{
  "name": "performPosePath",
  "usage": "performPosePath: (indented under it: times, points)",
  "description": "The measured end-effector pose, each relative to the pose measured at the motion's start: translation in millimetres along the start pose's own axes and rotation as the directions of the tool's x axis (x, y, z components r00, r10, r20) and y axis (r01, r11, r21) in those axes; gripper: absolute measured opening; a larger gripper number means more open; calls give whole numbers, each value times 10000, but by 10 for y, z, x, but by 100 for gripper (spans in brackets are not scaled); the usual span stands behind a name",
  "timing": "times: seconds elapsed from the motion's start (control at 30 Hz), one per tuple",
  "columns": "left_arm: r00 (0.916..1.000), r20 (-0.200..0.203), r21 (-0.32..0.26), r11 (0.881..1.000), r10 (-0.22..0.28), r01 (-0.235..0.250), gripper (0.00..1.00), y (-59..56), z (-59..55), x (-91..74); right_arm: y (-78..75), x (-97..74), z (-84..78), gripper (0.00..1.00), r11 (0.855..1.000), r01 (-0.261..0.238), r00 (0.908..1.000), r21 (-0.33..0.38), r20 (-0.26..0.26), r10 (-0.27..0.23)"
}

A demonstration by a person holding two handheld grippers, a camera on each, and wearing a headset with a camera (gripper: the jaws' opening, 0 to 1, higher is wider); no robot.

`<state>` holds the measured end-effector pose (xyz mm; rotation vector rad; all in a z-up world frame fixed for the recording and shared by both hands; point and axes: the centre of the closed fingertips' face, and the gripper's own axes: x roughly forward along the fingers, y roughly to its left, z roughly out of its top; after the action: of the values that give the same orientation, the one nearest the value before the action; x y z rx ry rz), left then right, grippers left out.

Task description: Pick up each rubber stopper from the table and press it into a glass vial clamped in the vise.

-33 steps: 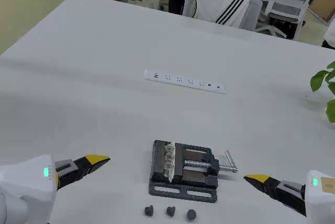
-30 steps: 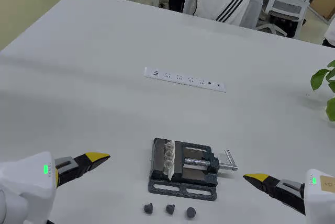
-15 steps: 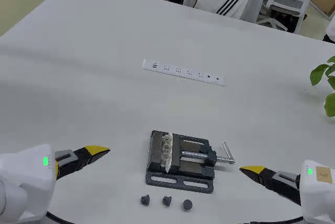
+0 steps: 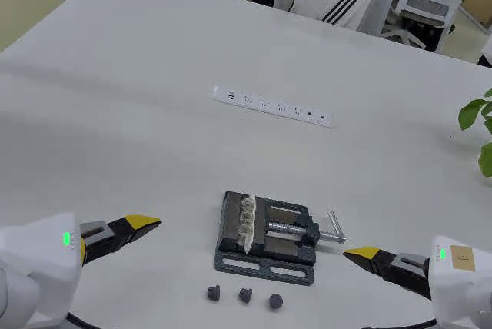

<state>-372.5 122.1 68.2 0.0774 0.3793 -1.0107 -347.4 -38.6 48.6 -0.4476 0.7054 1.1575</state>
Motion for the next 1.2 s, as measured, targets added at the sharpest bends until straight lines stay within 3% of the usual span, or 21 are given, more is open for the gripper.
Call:
performPosePath:
  times: [0.47, 0.8, 1.2]
  points:
    - [10000, 12, -45, 10000, 2, -2, 99, -1, -22, 8, 18, 148, 25, 65, 9935, -737, 9934, -872, -944, 654]
    - [10000, 55, -134, 9999, 32, -31, 99, 6, -48, 16, 43, 271, -22, 54, 9821, -1298, 9757, -1367, -1940, 1020]
    - [9999, 121, -213, 9998, 49, -46, 99, 5, -67, 20, 60, 447, -80, 37, 9664, -1888, 9443, -1745, -3023, 1299]
